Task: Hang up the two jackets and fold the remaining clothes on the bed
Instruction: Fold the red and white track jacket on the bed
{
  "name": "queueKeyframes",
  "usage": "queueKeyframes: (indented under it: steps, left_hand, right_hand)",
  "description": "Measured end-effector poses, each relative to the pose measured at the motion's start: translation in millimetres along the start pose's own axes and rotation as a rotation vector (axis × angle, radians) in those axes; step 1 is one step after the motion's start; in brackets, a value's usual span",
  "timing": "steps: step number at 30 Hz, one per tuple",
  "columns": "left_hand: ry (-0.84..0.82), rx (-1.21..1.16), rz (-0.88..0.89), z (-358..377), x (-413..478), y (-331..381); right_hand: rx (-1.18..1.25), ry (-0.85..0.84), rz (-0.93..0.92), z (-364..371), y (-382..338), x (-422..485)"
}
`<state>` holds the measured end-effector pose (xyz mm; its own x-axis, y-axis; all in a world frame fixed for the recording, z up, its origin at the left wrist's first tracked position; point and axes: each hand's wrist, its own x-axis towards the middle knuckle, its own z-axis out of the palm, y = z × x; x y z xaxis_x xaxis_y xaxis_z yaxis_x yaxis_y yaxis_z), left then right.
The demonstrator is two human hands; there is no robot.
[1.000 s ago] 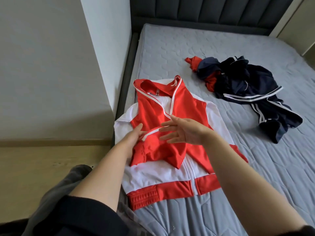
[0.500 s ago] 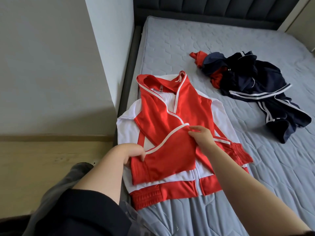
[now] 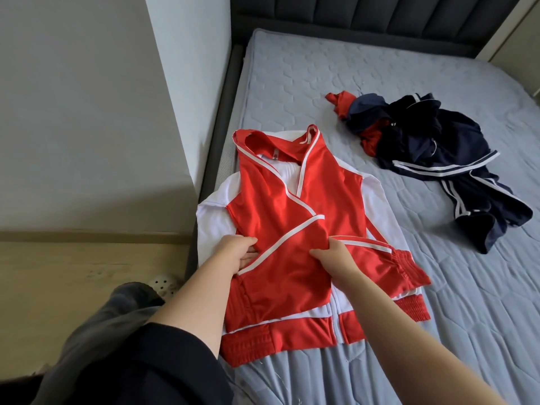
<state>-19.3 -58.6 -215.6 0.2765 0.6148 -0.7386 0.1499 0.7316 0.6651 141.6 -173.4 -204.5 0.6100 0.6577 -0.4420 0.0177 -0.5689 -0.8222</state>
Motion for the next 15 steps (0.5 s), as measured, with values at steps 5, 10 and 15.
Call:
queueKeyframes:
  steps: [5, 10, 15]
  left_hand:
    - [0.278, 0.118, 0.077, -30.9, 18.7, 3.4]
    - [0.168, 0.603, 0.101, -29.3, 13.0, 3.0]
    - [-0.137, 0.942, 0.114, -16.2, 6.3, -15.3]
  right_hand:
    - [-0.191, 0.091, -0.104, 18.3, 7.1, 1.9]
    - [-0.355, 0.077, -0.162, 24.3, 12.8, 3.7]
    - [-0.408, 0.155, -0.363, 17.0, 12.8, -1.3]
